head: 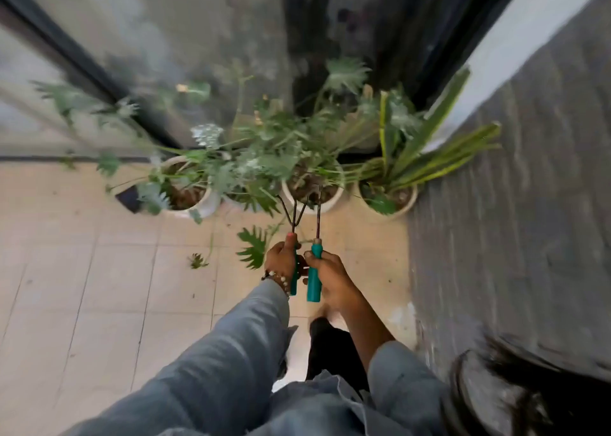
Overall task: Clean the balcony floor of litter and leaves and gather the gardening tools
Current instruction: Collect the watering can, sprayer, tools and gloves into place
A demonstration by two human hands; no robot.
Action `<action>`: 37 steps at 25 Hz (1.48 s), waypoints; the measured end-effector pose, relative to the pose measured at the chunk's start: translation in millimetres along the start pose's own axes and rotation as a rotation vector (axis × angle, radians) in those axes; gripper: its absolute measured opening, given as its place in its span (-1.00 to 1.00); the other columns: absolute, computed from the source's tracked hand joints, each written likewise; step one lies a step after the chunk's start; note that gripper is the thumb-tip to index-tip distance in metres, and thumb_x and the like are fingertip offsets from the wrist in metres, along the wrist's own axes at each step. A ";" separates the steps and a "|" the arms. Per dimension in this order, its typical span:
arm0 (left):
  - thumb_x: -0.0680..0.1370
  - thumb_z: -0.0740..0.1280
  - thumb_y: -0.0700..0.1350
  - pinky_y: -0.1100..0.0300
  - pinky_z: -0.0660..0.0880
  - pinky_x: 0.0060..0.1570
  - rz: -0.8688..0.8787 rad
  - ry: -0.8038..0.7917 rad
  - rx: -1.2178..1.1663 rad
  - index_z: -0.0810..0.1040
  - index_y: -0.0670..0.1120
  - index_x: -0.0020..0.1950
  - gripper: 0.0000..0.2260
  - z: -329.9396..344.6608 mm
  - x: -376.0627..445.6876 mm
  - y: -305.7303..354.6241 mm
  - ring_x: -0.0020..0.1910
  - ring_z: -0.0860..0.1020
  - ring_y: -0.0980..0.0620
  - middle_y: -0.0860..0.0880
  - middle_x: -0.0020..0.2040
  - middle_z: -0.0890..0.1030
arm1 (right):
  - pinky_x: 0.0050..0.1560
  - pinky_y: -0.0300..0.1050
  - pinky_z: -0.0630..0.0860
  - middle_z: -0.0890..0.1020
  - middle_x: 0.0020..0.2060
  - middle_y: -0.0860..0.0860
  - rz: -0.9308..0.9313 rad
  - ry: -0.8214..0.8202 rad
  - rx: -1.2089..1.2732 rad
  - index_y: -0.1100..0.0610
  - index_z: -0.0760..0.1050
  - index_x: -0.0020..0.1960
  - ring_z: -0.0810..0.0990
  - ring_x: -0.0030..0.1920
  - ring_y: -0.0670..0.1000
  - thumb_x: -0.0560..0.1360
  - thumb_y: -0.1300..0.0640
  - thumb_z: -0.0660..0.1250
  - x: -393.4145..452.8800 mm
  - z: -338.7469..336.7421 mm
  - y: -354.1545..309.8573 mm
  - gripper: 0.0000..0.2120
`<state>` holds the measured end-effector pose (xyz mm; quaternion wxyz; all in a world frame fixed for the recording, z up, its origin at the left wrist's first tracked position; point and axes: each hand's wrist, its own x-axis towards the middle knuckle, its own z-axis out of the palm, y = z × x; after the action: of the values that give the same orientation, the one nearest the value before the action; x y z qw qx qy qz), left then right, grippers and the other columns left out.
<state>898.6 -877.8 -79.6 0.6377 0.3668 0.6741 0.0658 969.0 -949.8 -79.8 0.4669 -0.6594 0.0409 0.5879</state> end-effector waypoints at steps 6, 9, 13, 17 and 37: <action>0.46 0.29 0.26 0.01 0.60 -0.22 0.017 0.242 -0.237 0.61 -0.07 -0.17 -0.61 -173.5 -12.9 -8.3 -0.27 0.61 -0.14 -0.13 -0.26 0.66 | -0.25 -0.10 0.46 0.59 -0.22 0.10 0.027 -0.200 -0.170 0.19 0.45 0.04 0.54 -0.29 0.05 0.61 0.23 0.18 -26.1 155.2 17.0 -0.92; 0.54 0.27 0.17 0.18 0.50 -0.36 0.008 0.364 -0.352 0.61 -0.13 -0.09 -0.63 -273.2 -15.5 -29.4 -0.31 0.56 -0.10 -0.12 -0.23 0.63 | -0.30 -0.10 0.45 0.56 -0.28 0.11 0.062 -0.273 -0.302 0.18 0.45 -0.05 0.49 -0.35 0.04 0.59 0.23 0.23 -40.2 250.2 50.8 -0.94; 0.53 0.26 0.19 0.18 0.51 -0.31 0.004 0.497 -0.496 0.62 -0.08 -0.07 -0.65 -378.3 -20.4 -57.4 -0.26 0.58 -0.08 -0.12 -0.19 0.65 | -0.28 -0.09 0.46 0.54 -0.33 0.10 0.108 -0.397 -0.443 0.20 0.46 -0.01 0.48 -0.35 0.04 0.58 0.25 0.24 -59.9 355.9 92.4 -0.97; 0.55 0.26 0.19 0.13 0.56 -0.21 -0.017 0.641 -0.667 0.61 -0.07 -0.03 -0.66 -464.0 -23.1 -86.9 -0.32 0.57 -0.02 -0.09 -0.21 0.65 | -0.30 -0.11 0.44 0.51 -0.36 0.08 0.138 -0.558 -0.655 0.18 0.45 -0.07 0.46 -0.37 0.02 0.57 0.26 0.24 -72.1 448.7 122.4 -0.94; 0.60 0.28 -0.07 0.20 0.46 -0.37 -0.155 1.146 -1.673 0.53 -0.23 -0.14 -0.76 -872.4 35.5 -131.5 -0.40 0.51 -0.02 -0.11 -0.30 0.58 | -0.39 -0.20 0.40 0.49 -0.32 0.08 0.152 -1.031 -1.480 0.17 0.43 -0.12 0.43 -0.41 -0.03 0.57 0.23 0.24 -97.1 930.7 238.2 -0.91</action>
<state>55.3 -621.6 -26.3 0.2734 -0.3285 0.6378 0.6408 109.7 -513.7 -17.7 -0.1562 -0.4413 -0.5185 0.7156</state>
